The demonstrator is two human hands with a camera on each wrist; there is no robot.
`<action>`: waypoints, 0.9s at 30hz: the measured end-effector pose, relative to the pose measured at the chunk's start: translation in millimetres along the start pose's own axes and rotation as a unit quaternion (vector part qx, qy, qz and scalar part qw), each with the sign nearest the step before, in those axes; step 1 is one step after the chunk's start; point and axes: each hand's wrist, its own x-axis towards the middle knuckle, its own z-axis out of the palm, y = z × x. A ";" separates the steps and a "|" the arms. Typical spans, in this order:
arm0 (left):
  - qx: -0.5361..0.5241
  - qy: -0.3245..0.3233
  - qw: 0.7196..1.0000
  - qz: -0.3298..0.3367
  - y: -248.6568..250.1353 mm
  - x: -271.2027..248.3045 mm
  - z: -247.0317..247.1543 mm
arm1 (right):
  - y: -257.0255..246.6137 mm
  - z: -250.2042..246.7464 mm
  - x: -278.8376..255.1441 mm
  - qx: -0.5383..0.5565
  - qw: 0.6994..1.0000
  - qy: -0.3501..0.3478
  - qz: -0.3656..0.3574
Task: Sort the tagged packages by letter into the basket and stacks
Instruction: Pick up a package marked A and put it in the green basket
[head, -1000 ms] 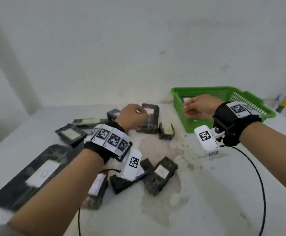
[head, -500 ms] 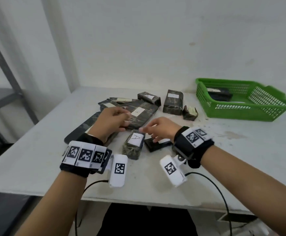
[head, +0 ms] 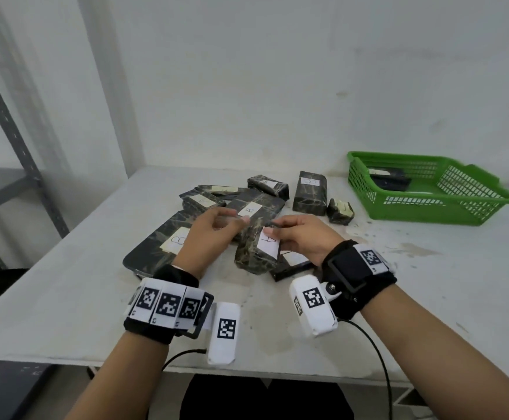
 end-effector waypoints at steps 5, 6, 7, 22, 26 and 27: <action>-0.025 -0.102 0.994 -0.008 10.8 15.8 16.9 | -24.3 -13.9 -1.5 -0.019 0.998 -0.024 -0.063; -0.044 -0.113 0.993 -0.011 11.0 21.2 19.0 | -26.0 -16.7 1.0 -0.020 0.997 -0.019 -0.068; -0.070 -0.116 0.991 -0.013 11.8 25.0 21.5 | -26.4 -18.8 2.6 -0.014 0.997 -0.007 -0.070; -0.243 -0.014 0.970 0.009 -8.6 71.3 78.1 | 16.1 -37.8 26.3 0.231 0.971 0.037 -0.042; -0.247 -0.057 0.967 0.008 -10.3 70.2 80.0 | 23.9 -45.7 29.2 0.218 0.969 0.087 -0.082; -0.249 -0.068 0.966 0.013 -10.3 68.9 79.7 | 24.3 -46.3 28.3 0.205 0.970 0.093 -0.091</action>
